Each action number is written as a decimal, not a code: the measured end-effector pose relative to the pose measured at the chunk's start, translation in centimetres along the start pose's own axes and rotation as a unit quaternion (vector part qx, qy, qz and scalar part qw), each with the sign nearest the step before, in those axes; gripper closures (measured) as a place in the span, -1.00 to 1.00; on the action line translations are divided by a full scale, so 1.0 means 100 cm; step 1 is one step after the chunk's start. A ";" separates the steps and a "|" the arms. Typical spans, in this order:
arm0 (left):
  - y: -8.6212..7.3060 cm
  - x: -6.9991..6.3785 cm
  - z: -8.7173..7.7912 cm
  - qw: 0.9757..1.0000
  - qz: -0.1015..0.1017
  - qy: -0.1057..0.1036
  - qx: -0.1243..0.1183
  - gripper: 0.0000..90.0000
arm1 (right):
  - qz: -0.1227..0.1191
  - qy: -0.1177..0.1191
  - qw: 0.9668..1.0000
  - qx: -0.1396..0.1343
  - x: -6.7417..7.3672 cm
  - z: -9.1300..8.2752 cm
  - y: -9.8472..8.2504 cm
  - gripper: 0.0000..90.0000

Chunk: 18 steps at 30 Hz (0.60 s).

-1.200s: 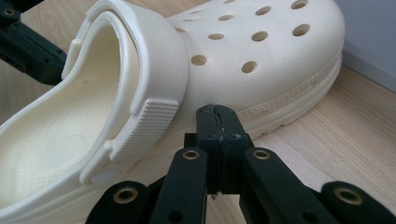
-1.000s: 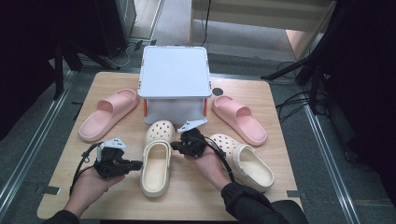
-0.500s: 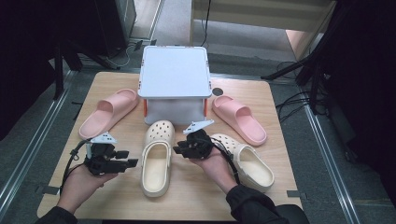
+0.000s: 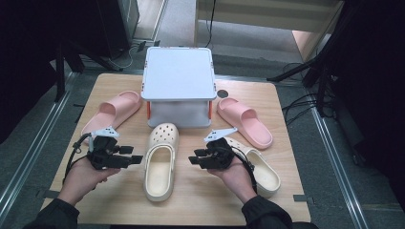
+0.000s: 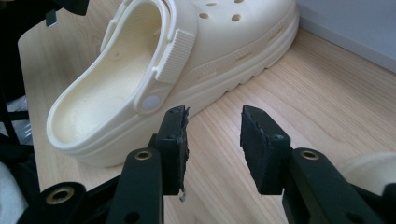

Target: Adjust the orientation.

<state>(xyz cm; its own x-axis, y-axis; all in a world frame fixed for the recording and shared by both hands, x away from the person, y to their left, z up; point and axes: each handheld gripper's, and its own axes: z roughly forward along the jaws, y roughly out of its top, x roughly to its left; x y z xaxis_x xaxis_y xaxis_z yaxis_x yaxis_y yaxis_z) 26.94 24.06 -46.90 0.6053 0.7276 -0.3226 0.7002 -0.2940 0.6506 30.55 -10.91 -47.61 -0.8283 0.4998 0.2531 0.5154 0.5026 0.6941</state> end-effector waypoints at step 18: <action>0.028 0.006 0.012 0.999 0.029 -0.004 -0.022 -0.18 | 0.014 -0.026 1.000 -0.009 0.005 -0.053 -0.029 0.28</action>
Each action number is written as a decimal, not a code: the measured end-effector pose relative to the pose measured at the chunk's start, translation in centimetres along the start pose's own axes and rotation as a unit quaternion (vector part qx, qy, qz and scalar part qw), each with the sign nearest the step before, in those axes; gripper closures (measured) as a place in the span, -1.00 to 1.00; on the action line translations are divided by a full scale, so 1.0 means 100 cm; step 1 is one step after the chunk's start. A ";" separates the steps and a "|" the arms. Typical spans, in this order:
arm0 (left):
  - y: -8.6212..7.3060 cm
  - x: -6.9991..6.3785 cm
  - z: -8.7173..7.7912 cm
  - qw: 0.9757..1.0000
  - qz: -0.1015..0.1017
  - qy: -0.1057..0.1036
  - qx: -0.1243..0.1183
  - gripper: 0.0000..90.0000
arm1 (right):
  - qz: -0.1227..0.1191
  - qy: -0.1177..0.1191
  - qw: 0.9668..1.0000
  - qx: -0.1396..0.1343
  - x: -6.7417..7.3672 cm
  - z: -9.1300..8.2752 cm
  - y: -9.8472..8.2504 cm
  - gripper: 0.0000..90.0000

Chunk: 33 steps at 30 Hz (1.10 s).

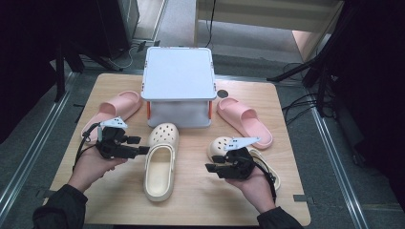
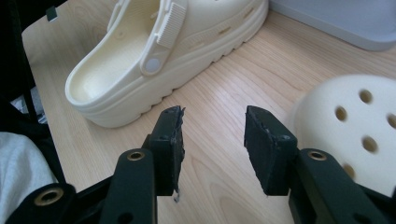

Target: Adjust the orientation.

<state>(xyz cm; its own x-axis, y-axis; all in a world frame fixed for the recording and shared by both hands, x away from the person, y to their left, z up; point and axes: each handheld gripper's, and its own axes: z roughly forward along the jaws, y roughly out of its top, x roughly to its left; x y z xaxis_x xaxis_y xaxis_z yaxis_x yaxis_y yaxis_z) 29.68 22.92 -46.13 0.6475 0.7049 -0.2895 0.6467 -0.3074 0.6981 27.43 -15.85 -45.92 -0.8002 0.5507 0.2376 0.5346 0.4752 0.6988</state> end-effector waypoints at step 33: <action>0.013 0.011 0.009 1.000 -0.010 -0.006 0.013 -0.18 | 0.067 -0.091 0.994 -0.007 -0.040 -0.070 -0.058 0.19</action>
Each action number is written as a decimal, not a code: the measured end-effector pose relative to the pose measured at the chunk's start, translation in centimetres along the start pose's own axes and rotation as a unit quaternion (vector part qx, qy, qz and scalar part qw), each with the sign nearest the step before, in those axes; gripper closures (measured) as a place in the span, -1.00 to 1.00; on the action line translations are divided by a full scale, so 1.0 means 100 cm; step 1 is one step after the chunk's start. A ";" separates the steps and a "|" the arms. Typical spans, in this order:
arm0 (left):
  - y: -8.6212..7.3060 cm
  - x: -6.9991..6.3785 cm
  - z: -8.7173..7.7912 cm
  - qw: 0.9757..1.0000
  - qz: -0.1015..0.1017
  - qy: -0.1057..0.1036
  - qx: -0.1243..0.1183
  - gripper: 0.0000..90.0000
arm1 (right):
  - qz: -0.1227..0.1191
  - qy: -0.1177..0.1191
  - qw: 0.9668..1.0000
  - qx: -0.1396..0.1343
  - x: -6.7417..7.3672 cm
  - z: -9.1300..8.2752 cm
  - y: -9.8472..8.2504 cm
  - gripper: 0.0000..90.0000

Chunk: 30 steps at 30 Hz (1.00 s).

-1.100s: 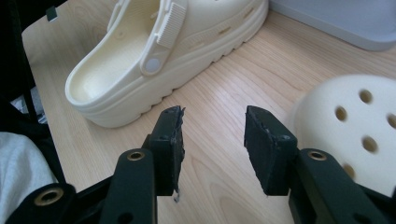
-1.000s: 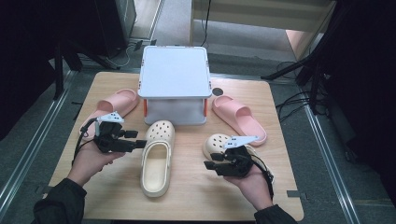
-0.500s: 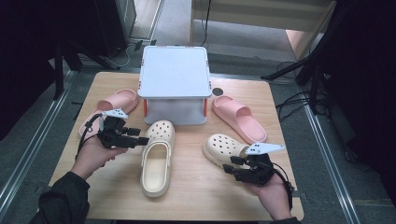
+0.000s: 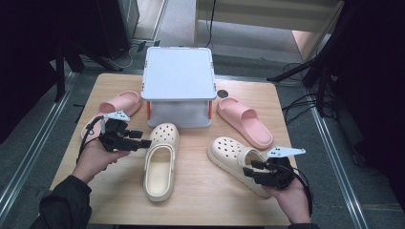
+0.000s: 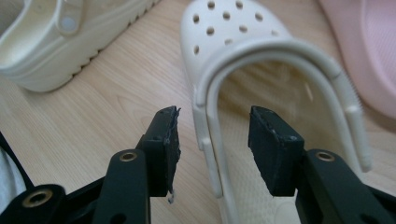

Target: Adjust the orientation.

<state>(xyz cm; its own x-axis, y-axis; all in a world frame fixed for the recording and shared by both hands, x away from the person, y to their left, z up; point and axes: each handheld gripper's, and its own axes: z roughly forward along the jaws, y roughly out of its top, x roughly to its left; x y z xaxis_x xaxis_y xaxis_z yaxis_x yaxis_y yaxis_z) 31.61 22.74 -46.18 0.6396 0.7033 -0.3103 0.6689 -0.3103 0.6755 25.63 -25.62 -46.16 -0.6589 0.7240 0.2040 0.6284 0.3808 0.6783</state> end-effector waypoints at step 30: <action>-0.001 -0.001 -0.005 1.000 0.004 0.002 -0.012 -0.09 | 0.005 0.006 1.000 -0.003 0.022 0.039 0.056 0.73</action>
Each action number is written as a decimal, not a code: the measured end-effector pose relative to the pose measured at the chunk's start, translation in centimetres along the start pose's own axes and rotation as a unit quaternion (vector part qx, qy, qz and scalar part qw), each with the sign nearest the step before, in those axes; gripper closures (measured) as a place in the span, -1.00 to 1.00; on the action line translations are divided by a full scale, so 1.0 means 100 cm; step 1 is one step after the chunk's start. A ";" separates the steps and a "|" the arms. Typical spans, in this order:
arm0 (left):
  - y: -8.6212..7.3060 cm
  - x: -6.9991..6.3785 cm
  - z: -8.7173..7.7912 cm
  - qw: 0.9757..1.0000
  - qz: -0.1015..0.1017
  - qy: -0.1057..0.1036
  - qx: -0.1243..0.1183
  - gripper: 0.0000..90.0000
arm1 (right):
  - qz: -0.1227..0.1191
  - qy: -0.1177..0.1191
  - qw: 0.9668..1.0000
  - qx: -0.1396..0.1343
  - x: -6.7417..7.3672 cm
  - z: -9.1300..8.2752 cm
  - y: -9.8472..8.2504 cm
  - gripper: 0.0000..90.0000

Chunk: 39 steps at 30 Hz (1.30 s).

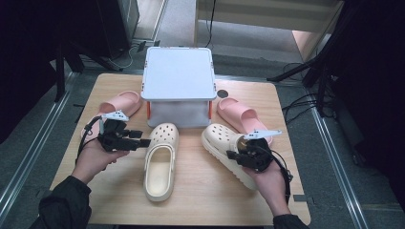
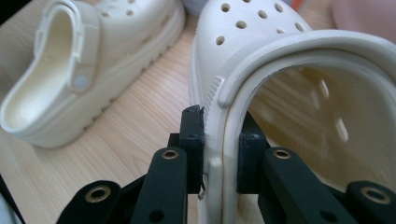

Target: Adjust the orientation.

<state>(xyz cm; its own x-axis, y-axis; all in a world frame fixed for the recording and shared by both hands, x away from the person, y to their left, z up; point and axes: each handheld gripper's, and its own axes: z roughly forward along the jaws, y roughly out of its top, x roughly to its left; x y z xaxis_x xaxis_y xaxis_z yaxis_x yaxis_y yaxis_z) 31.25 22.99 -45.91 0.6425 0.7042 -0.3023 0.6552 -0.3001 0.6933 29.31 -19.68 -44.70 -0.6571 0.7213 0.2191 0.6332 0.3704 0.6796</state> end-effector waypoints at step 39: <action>-0.034 -0.023 -0.007 1.000 0.020 0.012 0.011 -0.01 | -0.029 0.005 0.999 0.039 0.064 0.098 0.028 0.59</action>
<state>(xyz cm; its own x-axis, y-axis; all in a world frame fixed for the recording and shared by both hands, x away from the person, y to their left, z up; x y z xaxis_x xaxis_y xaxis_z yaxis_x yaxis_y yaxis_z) 27.31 22.79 -47.10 0.6593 0.7060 -0.2586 0.6375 -0.3426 0.6901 30.88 -8.28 -48.20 -0.6973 0.6915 0.1886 0.6241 0.4564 0.6342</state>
